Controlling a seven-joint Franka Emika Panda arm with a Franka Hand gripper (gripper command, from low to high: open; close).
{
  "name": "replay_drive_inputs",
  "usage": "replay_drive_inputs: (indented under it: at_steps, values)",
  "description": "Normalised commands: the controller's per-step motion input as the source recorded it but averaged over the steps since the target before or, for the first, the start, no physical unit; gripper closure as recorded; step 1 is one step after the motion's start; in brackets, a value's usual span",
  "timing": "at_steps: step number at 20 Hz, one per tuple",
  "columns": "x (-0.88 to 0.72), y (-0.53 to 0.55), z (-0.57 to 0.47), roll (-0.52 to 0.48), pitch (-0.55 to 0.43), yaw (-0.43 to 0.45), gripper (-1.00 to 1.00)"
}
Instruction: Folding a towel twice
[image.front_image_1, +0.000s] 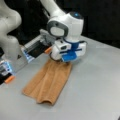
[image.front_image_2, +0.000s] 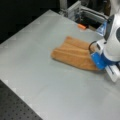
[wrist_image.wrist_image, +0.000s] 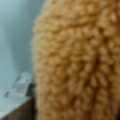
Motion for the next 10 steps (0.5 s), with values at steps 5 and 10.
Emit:
replay_drive_inputs:
  at_steps: [5, 10]
  values:
    - [0.12, -0.48, 0.37, 0.036, 0.243, 0.21, 1.0]
    - [0.17, -0.43, 0.3, 0.07, 0.234, 0.076, 1.0]
